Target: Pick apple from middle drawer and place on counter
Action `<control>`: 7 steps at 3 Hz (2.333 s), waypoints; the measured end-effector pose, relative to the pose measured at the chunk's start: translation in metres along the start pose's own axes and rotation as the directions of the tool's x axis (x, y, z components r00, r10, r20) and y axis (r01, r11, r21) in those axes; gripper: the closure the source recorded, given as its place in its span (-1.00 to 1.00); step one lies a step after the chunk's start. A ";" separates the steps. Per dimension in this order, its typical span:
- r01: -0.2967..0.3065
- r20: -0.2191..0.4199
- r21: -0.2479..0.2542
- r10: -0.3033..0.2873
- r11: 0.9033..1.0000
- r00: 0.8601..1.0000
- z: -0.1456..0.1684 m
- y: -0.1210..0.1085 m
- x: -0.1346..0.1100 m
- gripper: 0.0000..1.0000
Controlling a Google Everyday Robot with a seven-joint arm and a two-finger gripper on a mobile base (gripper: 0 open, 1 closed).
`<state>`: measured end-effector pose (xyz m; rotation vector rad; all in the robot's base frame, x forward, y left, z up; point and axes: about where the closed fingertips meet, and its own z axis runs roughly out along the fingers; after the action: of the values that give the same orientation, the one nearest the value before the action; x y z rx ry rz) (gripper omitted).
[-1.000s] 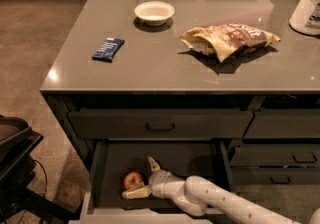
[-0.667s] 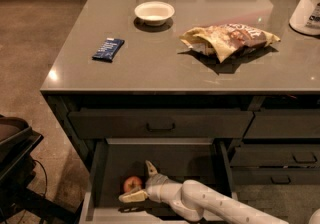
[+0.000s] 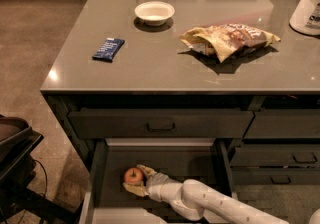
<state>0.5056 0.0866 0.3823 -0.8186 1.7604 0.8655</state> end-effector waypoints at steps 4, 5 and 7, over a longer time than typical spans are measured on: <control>0.036 0.006 -0.022 -0.036 0.999 0.999 0.000 -0.003 -0.002 1.00; 0.132 0.004 -0.063 -0.132 0.989 0.991 -0.012 -0.028 -0.007 1.00; 0.155 0.038 -0.205 -0.150 0.966 0.988 -0.091 -0.043 -0.018 1.00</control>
Offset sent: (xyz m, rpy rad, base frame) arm 0.0000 0.0000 0.0000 0.0000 0.0000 0.0000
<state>0.5048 -0.0103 0.4163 -1.0628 1.5823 0.9610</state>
